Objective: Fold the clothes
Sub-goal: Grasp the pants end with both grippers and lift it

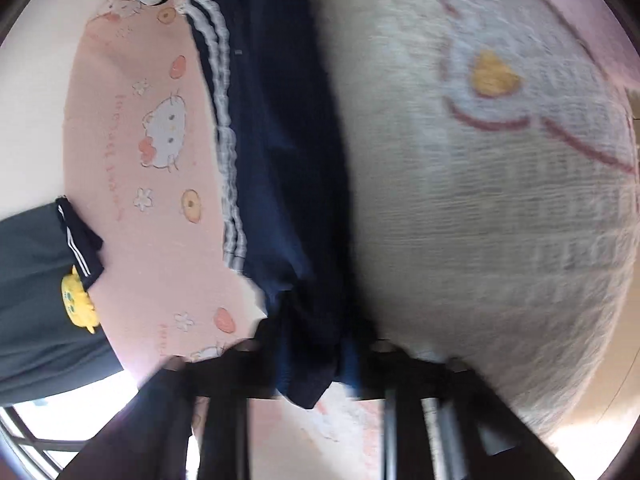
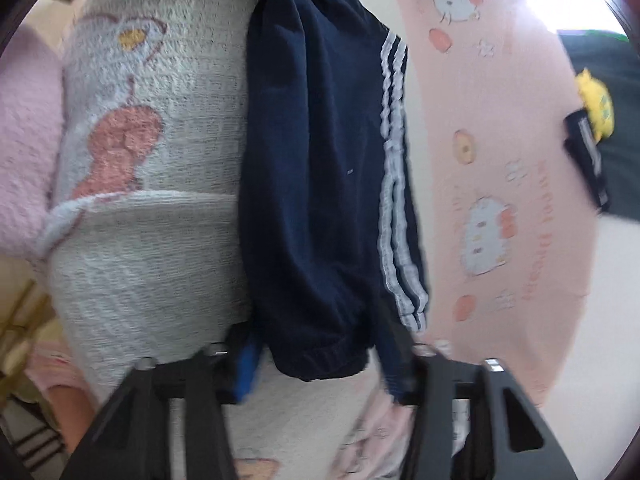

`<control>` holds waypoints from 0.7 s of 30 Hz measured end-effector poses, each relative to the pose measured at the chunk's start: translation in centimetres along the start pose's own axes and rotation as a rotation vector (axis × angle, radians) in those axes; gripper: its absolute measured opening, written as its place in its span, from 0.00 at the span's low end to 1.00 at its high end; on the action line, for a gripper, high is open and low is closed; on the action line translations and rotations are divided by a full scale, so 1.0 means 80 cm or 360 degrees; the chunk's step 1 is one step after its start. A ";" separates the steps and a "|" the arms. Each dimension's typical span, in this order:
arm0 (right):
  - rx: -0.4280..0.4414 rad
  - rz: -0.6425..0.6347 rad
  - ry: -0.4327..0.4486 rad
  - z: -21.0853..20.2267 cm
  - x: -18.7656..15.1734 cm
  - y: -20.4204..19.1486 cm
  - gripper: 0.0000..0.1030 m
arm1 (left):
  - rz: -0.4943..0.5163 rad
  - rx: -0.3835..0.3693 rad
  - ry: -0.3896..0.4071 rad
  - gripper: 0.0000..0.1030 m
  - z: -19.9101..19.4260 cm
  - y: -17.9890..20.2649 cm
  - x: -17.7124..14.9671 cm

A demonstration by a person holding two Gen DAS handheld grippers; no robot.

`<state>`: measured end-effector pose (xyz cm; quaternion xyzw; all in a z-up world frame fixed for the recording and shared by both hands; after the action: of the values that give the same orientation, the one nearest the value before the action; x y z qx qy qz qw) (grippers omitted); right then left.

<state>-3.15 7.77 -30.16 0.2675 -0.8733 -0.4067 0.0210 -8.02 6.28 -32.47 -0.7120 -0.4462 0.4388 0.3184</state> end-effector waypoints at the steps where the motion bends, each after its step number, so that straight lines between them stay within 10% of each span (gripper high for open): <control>1: 0.0031 0.0014 0.0009 0.000 -0.001 -0.003 0.32 | -0.0026 -0.0009 -0.0005 0.08 0.000 0.002 0.000; 9: 0.0101 0.0042 0.0010 -0.002 0.002 -0.013 0.21 | -0.0448 -0.0571 -0.0177 0.09 0.014 -0.035 0.000; 21: 0.1091 0.0782 0.0070 0.024 -0.007 0.040 0.20 | -0.0972 -0.1432 -0.0416 0.13 0.055 -0.075 -0.009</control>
<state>-4.56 11.09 -29.07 0.0514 -0.9952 -0.0700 0.0458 -14.35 8.30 -28.97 -0.5558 -0.8112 0.1778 0.0379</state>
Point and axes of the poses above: each gripper's, at about its wrist camera, not at the fingertips, and z roughly the way its jaws point, y to its right, x to its top, the point moved 8 cm from there along z, roughly the way its jaws point, and after that the axes turned 12 degrees about -y, right-handed, at the moved point
